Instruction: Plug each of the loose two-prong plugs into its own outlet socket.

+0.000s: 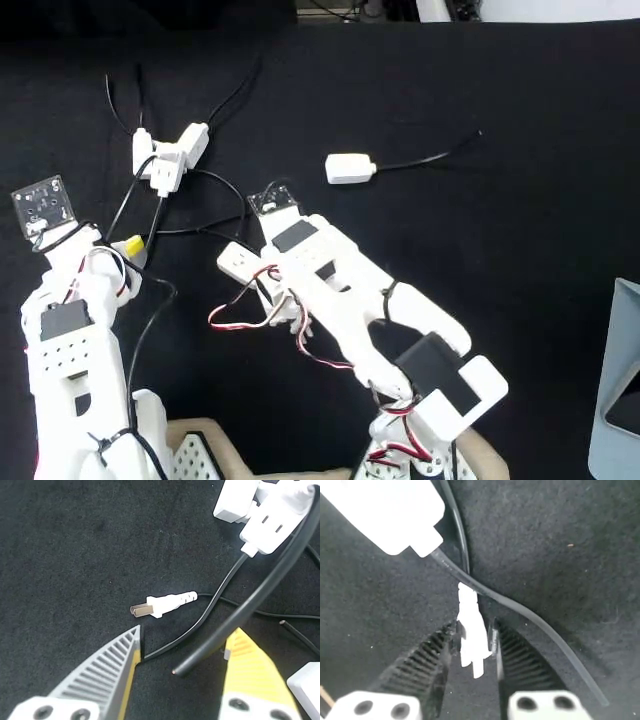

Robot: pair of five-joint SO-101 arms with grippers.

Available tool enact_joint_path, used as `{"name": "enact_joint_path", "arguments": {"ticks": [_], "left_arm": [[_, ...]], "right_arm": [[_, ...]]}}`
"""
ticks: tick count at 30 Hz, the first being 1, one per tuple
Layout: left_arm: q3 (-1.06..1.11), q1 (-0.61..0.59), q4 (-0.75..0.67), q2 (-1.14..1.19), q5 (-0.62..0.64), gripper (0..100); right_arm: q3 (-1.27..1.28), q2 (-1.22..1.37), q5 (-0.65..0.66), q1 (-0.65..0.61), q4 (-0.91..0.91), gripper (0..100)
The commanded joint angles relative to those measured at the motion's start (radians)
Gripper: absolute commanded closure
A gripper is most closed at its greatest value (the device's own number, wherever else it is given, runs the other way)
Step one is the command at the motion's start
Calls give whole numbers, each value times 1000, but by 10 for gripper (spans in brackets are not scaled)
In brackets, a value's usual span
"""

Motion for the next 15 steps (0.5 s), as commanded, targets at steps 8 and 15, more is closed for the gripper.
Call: {"name": "enact_joint_path", "arguments": {"ticks": [8, 15], "left_arm": [[-7, -1, -18, -18, 3, 733], [-7, -1, -18, -18, 3, 733]], "right_arm": [[-28, 59, -11, 8, 11, 906], [-145, 185, -11, -17, 95, 907]]}}
